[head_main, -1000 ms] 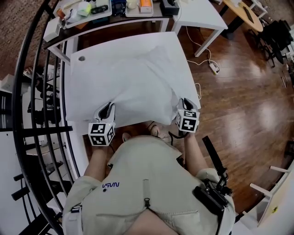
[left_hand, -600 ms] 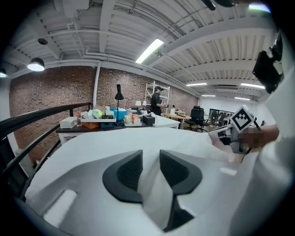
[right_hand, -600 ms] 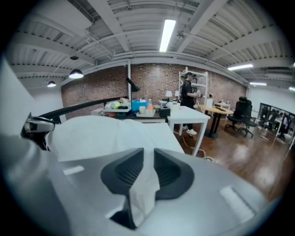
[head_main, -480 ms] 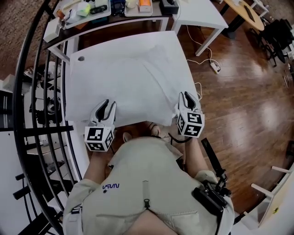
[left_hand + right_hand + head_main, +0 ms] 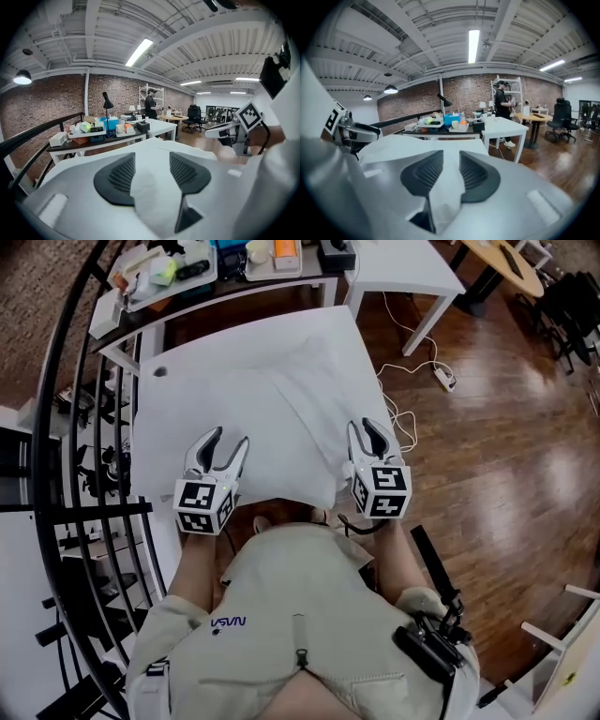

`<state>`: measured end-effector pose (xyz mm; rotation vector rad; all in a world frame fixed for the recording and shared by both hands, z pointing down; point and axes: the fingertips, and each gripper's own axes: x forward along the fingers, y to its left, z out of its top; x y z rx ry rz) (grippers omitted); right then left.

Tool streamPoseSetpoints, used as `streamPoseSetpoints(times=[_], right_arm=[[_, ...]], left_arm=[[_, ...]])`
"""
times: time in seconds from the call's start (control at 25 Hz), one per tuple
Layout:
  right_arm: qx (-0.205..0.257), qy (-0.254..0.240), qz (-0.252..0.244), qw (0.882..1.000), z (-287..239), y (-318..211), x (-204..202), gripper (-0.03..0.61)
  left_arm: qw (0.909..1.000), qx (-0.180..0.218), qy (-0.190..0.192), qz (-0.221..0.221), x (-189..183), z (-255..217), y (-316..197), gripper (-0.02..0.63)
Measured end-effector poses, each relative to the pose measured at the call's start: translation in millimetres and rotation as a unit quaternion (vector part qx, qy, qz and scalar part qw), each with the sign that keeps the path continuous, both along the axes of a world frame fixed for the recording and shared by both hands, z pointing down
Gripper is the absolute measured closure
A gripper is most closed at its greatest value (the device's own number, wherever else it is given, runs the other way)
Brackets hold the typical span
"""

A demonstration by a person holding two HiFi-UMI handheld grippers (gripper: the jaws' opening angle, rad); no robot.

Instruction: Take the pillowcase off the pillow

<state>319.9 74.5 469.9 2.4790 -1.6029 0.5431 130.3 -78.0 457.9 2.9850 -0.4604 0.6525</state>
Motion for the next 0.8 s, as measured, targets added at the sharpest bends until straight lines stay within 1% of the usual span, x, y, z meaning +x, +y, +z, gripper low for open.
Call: streamPoseSetpoints(times=[0.04, 0.16, 0.28, 0.4, 0.48, 0.64, 0.72, 0.8], right_arm=[[0.003, 0.001, -0.008, 1.0, -2.3, -2.5, 3.6, 0.468], [0.008, 0.009, -0.033, 0.999, -10.3, -15.4, 18.8, 0.456], [0.013, 0.015, -0.053, 0.998, -19.5, -40.1, 27.6, 0.448], [0.013, 0.027, -0.071, 0.997, -28.6, -74.7, 30.1, 0.439], [0.005, 0.026, -0.084, 0.996, -31.9, -101.0, 30.1, 0.423], [-0.037, 0.014, -0.113, 0.993, -18.8, -151.4, 27.7, 0.42], [-0.069, 0.005, -0.125, 0.99, -2.3, -172.9, 29.9, 0.417], [-0.106, -0.008, -0.137, 0.985, 18.7, -190.9, 31.8, 0.413]], left_arm=[[1.0, 0.004, -0.008, 0.0, 5.5, 0.4, -1.2, 0.388], [0.9996, 0.015, -0.021, -0.006, 21.9, -2.4, -8.4, 0.383], [0.9992, 0.022, -0.032, -0.008, 33.1, -2.9, -22.4, 0.374], [0.9988, 0.015, -0.047, -0.006, 42.6, 2.9, -43.8, 0.368], [0.9982, 0.006, -0.059, 0.0, 52.3, 8.9, -60.4, 0.345], [0.9972, -0.009, -0.074, 0.003, 68.1, 21.1, -95.6, 0.33], [0.9962, -0.017, -0.086, 0.0, 73.2, 31.7, -109.7, 0.325], [0.9939, -0.025, -0.108, 0.003, 76.5, 47.1, -117.6, 0.325]])
